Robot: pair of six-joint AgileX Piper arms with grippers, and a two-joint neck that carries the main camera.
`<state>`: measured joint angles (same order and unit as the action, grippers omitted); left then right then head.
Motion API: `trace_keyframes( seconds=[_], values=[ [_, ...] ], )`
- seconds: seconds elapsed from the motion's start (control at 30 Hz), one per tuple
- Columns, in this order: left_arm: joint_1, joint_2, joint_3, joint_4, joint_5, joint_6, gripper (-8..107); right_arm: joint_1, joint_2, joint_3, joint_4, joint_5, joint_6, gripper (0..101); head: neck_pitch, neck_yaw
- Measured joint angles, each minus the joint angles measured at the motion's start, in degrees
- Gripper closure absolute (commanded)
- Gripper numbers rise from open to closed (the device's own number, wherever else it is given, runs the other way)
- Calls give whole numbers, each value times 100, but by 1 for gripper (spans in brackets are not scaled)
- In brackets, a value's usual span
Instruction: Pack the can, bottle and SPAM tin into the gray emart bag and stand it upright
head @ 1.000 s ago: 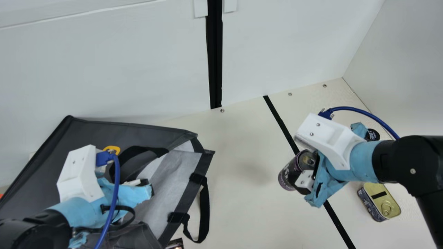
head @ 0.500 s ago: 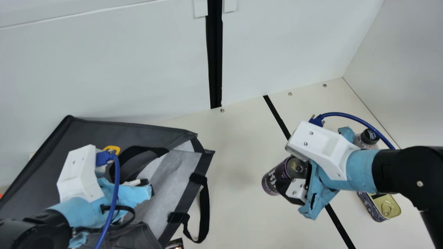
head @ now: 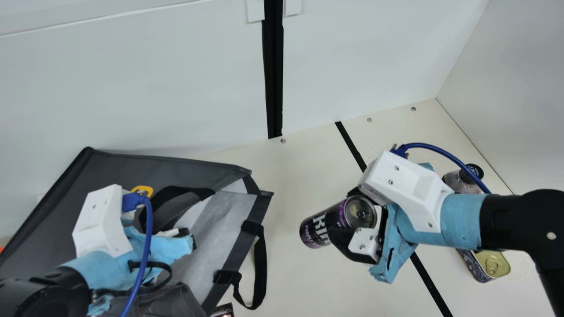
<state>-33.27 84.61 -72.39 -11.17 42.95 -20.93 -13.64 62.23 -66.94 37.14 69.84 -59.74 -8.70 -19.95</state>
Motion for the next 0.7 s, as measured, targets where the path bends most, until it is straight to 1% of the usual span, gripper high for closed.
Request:
trace_keyframes(
  seconds=[0.3,0.43,0.53,0.7],
  values=[
    [0,0,0,0,0,0,107,-223,104,232,938,-8,-422,101,9,0],
    [0,0,0,0,0,0,107,-228,165,362,1355,-12,-620,101,0,0],
    [0,0,0,0,0,0,107,-170,233,458,1565,-22,-747,101,0,9],
    [0,0,0,0,0,0,107,149,342,703,1899,-317,-860,101,0,0]
  ],
)
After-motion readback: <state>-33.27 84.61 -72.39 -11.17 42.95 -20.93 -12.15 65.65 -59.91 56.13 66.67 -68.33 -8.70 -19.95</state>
